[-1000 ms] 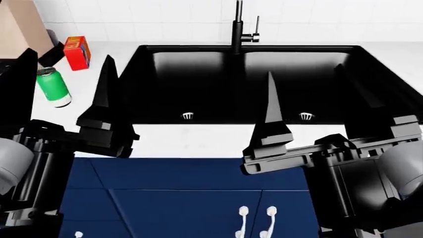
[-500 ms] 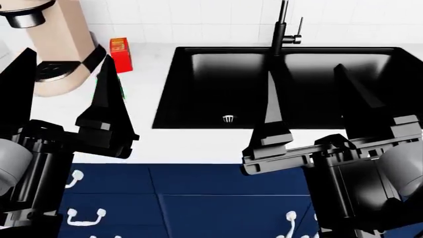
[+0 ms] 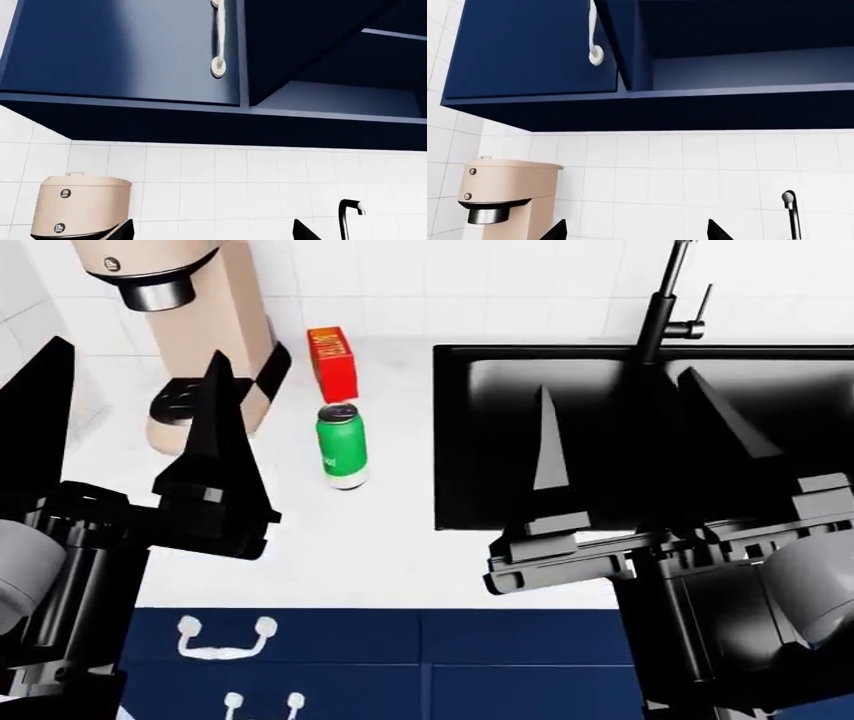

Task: Pick the jam and canned food from the counter and place them in the cabinets closest to them.

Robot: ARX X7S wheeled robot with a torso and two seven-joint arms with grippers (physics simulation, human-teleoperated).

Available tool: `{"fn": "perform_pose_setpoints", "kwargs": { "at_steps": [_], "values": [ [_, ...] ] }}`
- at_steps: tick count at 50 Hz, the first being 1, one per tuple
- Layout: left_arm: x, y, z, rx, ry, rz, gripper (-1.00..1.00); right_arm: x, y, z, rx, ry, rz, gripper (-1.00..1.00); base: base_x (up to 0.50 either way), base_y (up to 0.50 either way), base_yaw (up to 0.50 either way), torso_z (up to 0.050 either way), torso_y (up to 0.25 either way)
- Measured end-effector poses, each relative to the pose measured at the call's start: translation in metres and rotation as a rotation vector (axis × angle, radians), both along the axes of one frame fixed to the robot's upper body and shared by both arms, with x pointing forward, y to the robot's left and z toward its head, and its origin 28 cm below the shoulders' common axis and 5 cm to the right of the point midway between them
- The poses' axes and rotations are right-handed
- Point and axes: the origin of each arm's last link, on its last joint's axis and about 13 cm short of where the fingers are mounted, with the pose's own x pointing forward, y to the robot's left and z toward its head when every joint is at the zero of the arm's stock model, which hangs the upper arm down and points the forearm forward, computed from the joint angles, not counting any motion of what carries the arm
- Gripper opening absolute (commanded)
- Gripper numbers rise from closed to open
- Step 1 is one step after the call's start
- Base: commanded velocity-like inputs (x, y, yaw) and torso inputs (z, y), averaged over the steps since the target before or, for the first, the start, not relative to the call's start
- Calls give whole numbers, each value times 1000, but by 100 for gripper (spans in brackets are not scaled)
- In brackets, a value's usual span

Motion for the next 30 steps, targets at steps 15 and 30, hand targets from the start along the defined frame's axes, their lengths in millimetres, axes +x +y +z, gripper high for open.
{"fn": "perform_pose_setpoints", "kwargs": {
  "at_steps": [15, 30],
  "values": [
    [0, 0, 0, -2, 0, 0, 100, 0, 1, 1, -4, 0, -4, 100, 188, 501, 0, 0, 0],
    [0, 1, 1, -1, 0, 4, 100, -1, 1, 0, -6, 4, 7, 100, 185, 342, 0, 0, 1]
  ]
}}
